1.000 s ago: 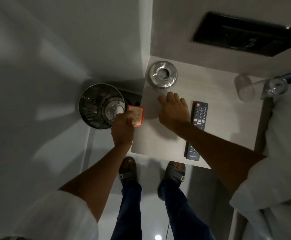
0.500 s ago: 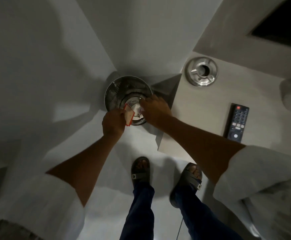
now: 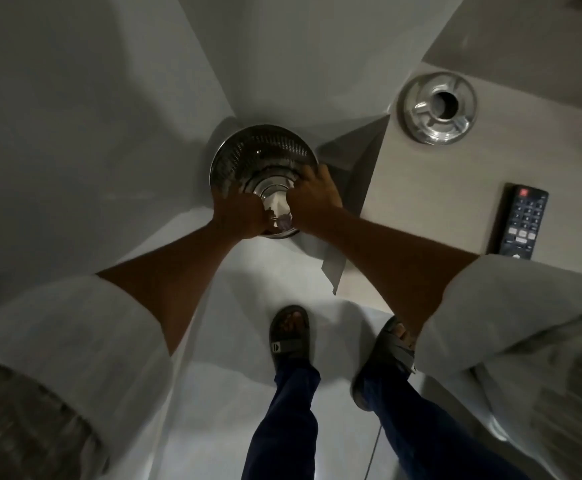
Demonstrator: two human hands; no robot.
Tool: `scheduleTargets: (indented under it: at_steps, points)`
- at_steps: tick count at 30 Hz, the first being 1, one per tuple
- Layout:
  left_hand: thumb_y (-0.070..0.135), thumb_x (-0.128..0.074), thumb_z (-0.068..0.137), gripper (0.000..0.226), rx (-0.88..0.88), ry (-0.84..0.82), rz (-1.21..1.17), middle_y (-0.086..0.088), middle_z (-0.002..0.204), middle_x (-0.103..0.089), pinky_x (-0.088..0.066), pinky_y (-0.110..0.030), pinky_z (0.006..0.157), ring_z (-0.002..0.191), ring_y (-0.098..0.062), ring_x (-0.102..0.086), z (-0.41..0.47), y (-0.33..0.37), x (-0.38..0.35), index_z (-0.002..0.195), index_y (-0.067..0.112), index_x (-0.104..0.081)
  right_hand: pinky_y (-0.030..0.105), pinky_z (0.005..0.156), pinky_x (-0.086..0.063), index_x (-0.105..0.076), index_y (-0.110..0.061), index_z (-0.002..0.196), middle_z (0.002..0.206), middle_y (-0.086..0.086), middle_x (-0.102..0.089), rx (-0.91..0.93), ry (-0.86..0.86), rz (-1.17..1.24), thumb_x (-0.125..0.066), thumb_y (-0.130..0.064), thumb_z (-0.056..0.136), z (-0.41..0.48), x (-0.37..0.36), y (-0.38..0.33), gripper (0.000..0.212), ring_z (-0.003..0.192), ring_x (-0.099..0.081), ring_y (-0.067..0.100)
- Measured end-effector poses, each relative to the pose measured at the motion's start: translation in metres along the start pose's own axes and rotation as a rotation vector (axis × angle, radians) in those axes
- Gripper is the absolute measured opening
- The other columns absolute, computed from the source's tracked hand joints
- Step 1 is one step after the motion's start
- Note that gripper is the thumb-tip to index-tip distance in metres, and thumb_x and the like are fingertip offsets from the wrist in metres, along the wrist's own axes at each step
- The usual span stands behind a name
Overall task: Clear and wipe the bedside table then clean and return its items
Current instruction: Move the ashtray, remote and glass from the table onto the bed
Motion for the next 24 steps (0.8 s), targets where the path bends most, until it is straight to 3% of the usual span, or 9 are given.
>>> scheduleTargets:
  at_steps: [7, 11, 15, 17, 20, 24]
  points:
    - [0.035, -0.043, 0.097, 0.039, -0.073, 0.195, -0.080, -0.014, 0.139, -0.052, -0.019, -0.055, 0.114, 0.135, -0.034, -0.038, -0.042, 0.017, 0.048, 0.123, 0.014, -0.063, 0.041, 0.098, -0.029, -0.066, -0.023, 0.116, 0.124, 0.002, -0.063, -0.098, 0.090, 0.146, -0.057, -0.037, 0.088, -0.044, 0.034, 0.019, 0.033, 0.123, -0.041, 0.026]
    - [0.054, -0.018, 0.079, 0.068, -0.281, 0.296, 0.007, -0.006, 0.130, -0.062, -0.030, -0.053, 0.110, 0.130, -0.031, -0.047, -0.060, 0.039, 0.065, 0.118, 0.022, -0.064, 0.041, 0.093, -0.032, -0.066, -0.018, 0.112, 0.119, 0.004, -0.063, -0.169, 0.124, 0.232, -0.052, -0.026, 0.089, -0.086, 0.057, 0.040, 0.028, 0.118, -0.043, 0.028]
    - [0.030, -0.048, 0.083, 0.041, -0.384, 0.421, -0.018, -0.012, 0.124, -0.067, -0.047, -0.048, 0.097, 0.119, -0.034, -0.058, -0.095, 0.080, 0.111, 0.116, 0.014, -0.068, 0.042, 0.092, -0.035, -0.060, -0.012, 0.115, 0.118, 0.010, -0.062, -0.338, 0.141, 0.359, -0.049, -0.017, 0.087, -0.128, 0.065, 0.078, 0.031, 0.114, -0.045, 0.030]
    - [0.021, -0.057, 0.084, 0.042, -0.435, 0.461, -0.069, -0.015, 0.131, -0.062, -0.044, -0.049, 0.099, 0.123, -0.036, -0.055, -0.107, 0.100, 0.126, 0.124, 0.012, -0.063, 0.042, 0.092, -0.036, -0.056, -0.011, 0.121, 0.120, 0.011, -0.061, -0.435, 0.122, 0.426, -0.050, -0.014, 0.082, -0.152, 0.059, 0.099, 0.040, 0.114, -0.045, 0.030]
    - [0.019, -0.054, 0.077, 0.049, -0.540, 0.475, -0.056, -0.016, 0.134, -0.060, -0.043, -0.051, 0.098, 0.123, -0.038, -0.055, -0.114, 0.131, 0.136, 0.124, 0.011, -0.063, 0.043, 0.094, -0.036, -0.052, -0.011, 0.129, 0.124, 0.011, -0.060, -0.608, 0.098, 0.516, -0.052, -0.012, 0.080, -0.194, 0.040, 0.129, 0.049, 0.118, -0.045, 0.030]
    - [0.018, -0.050, 0.088, 0.051, -0.679, 0.363, 0.098, -0.008, 0.153, -0.041, -0.029, -0.045, 0.112, 0.142, -0.029, -0.033, -0.119, 0.183, 0.129, 0.140, 0.017, -0.049, 0.044, 0.099, -0.040, -0.049, -0.011, 0.132, 0.131, 0.013, -0.057, -0.814, 0.096, 0.639, -0.052, -0.009, 0.082, -0.254, 0.006, 0.153, 0.050, 0.125, -0.043, 0.031]
Point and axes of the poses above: each hand's wrist, its own z-axis towards the middle knuckle, its own x-axis out of the back of the hand, y = z × x, the point moved 7 cm from there along z, towards the middle knuckle
